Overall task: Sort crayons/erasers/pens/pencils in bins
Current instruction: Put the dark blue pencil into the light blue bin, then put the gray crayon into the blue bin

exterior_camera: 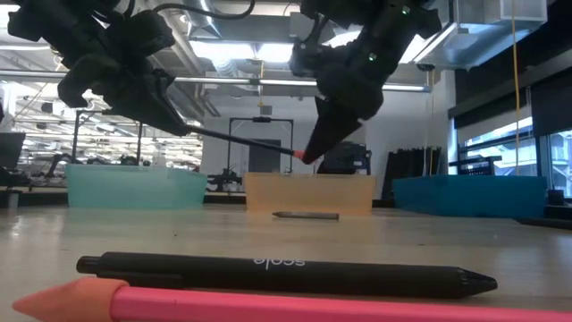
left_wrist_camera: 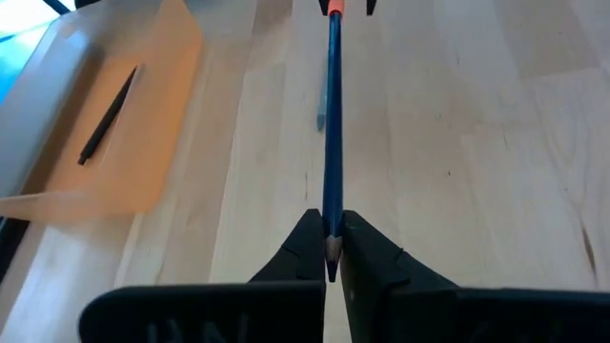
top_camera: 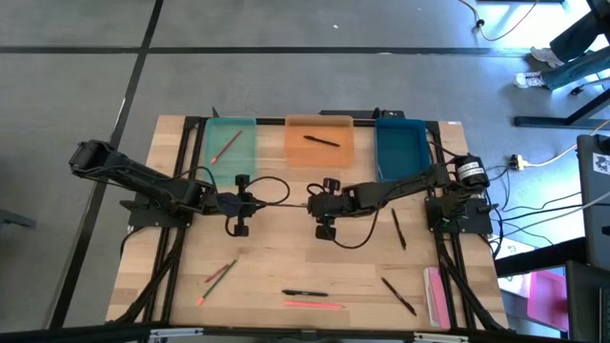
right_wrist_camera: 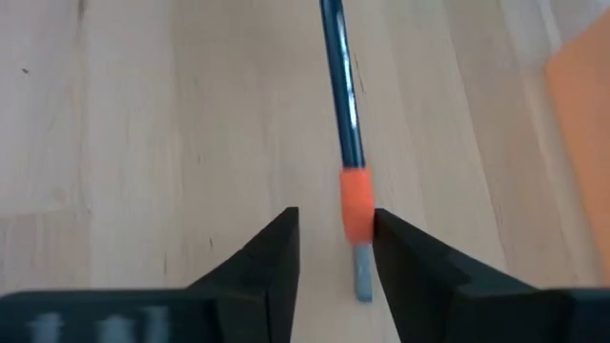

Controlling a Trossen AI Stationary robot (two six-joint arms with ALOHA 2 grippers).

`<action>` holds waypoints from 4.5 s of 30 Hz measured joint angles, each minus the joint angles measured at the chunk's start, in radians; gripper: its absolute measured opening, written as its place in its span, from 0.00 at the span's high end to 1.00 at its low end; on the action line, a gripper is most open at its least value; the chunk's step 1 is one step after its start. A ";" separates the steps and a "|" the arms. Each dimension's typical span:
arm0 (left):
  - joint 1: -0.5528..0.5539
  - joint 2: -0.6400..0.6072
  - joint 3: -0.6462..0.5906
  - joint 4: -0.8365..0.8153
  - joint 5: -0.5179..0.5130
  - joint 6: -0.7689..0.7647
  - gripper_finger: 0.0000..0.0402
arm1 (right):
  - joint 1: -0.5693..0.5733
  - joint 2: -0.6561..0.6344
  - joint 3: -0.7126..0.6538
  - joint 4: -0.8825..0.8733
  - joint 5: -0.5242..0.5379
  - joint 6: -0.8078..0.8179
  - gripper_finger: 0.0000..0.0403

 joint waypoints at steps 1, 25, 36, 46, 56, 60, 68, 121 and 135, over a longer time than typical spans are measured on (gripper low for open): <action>0.000 0.000 0.000 -0.001 0.000 -0.006 0.99 | 0.000 0.000 0.000 -0.013 0.000 0.008 0.66; 0.030 -0.207 0.000 -0.284 -0.559 -0.467 0.99 | 0.000 -0.092 0.000 -0.153 0.156 0.062 0.66; 0.234 -0.203 0.000 -0.480 -0.550 -0.741 0.99 | 0.000 -0.092 0.000 -0.150 0.156 0.063 0.66; 0.394 -0.201 0.000 -0.583 -0.349 -0.873 0.99 | 0.000 -0.091 0.000 -0.146 0.157 0.062 0.66; 0.481 -0.138 0.000 -0.593 -0.264 -0.882 0.99 | 0.000 -0.091 0.000 -0.037 0.189 0.059 0.66; 0.496 -0.102 0.000 -0.593 -0.261 -0.882 0.99 | 0.001 -0.090 0.000 0.024 0.238 0.053 0.66; 0.517 -0.049 0.000 -0.573 -0.261 -0.881 0.99 | 0.004 -0.090 0.000 0.089 0.226 0.006 0.66; 0.379 -0.112 0.000 -0.554 -0.297 -0.786 0.80 | 0.004 -0.090 0.000 0.056 0.056 0.002 0.66; -0.020 -0.181 0.000 -0.510 -0.374 -0.533 0.80 | -0.070 0.001 0.000 0.037 -0.047 -0.068 0.66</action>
